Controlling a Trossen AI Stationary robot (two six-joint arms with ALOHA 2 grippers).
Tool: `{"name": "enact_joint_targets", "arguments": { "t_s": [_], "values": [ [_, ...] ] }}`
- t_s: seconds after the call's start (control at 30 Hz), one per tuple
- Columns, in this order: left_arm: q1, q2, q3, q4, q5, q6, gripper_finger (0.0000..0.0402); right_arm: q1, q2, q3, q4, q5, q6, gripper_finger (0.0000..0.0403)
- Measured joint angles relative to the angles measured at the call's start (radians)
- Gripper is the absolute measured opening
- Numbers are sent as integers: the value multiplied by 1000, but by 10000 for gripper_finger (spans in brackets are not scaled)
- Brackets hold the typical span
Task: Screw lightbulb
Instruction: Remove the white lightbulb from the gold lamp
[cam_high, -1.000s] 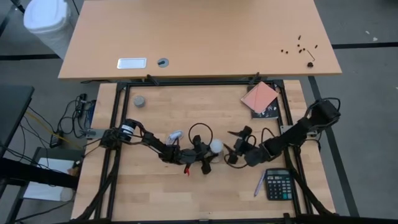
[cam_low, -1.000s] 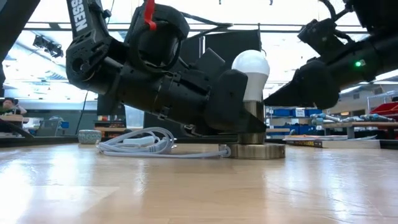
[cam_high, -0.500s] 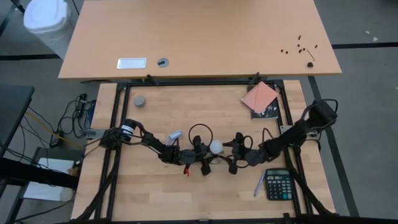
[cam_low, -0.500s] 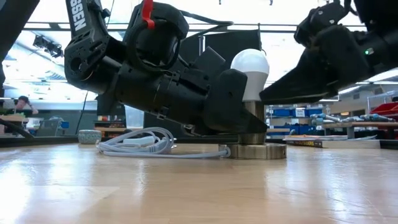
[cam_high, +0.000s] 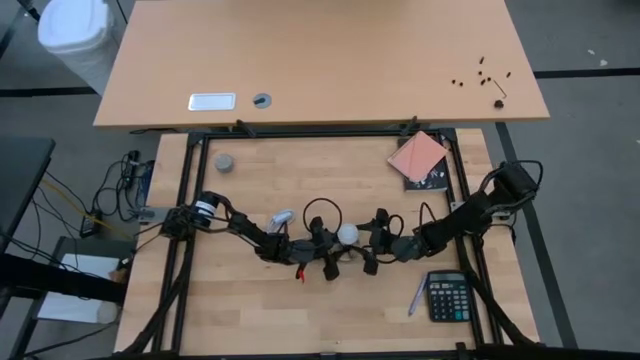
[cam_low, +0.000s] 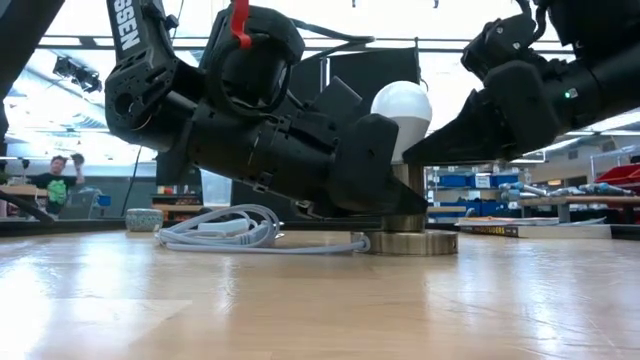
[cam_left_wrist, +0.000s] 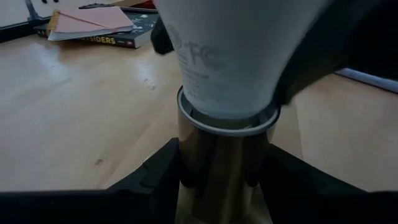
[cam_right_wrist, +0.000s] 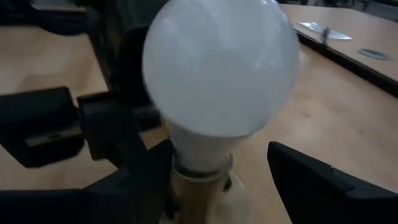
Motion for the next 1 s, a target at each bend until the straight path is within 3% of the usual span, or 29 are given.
{"name": "enact_joint_targets", "arguments": {
  "t_s": [0.13, 0.27, 0.37, 0.53, 0.6, 0.83, 1.0],
  "values": [
    [1, 0, 0, -4, -9, 0, 184, 12, -76, 1, -176, 80, 30, 270],
    [-4, -1, 1, -10, 9, 3, 184, 28, -154, -4, -443, 247, 134, 270],
    [-3, -2, 1, -11, 14, 3, 184, 33, -184, -3, -531, 237, 227, 270],
    [-3, -2, 1, -12, 12, 3, 184, 33, -153, -2, -389, -2, 209, 270],
    [-3, -2, 1, -12, 11, 3, 184, 35, -124, -2, -287, -37, 175, 270],
    [-3, -2, 1, -13, 8, 3, 184, 21, -23, 0, -18, -68, 71, 270],
    [-2, -2, 1, -14, 4, 3, 184, 6, -1, 1, -18, -37, 22, 270]
  ]
}}
